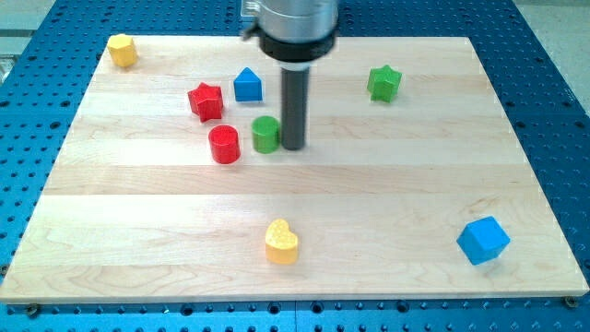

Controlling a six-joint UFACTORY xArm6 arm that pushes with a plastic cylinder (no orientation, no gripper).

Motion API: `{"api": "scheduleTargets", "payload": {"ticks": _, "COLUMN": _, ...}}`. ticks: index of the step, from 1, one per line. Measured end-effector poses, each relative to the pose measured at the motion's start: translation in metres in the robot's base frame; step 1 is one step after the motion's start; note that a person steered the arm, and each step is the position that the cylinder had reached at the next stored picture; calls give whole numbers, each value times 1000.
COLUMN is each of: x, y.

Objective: Move the red circle parallel to the left of the yellow heart

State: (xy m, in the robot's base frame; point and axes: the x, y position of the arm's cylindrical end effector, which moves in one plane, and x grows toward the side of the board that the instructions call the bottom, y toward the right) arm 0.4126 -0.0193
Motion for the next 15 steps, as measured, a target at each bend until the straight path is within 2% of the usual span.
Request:
{"api": "scheduleTargets", "payload": {"ticks": 1, "x": -7, "y": -39}}
{"api": "scheduleTargets", "payload": {"ticks": 2, "x": -3, "y": -43}}
{"api": "scheduleTargets", "payload": {"ticks": 3, "x": 10, "y": -86}}
{"api": "scheduleTargets", "payload": {"ticks": 4, "x": 32, "y": -153}}
{"api": "scheduleTargets", "payload": {"ticks": 5, "x": 56, "y": -147}}
{"api": "scheduleTargets", "payload": {"ticks": 7, "x": 55, "y": -34}}
{"api": "scheduleTargets", "payload": {"ticks": 8, "x": 61, "y": -70}}
{"api": "scheduleTargets", "payload": {"ticks": 9, "x": 84, "y": -132}}
{"api": "scheduleTargets", "payload": {"ticks": 10, "x": 99, "y": -122}}
{"api": "scheduleTargets", "payload": {"ticks": 11, "x": 99, "y": -87}}
{"api": "scheduleTargets", "payload": {"ticks": 12, "x": 99, "y": -90}}
{"api": "scheduleTargets", "payload": {"ticks": 13, "x": 105, "y": -142}}
{"api": "scheduleTargets", "payload": {"ticks": 14, "x": 129, "y": -180}}
{"api": "scheduleTargets", "payload": {"ticks": 15, "x": 142, "y": -180}}
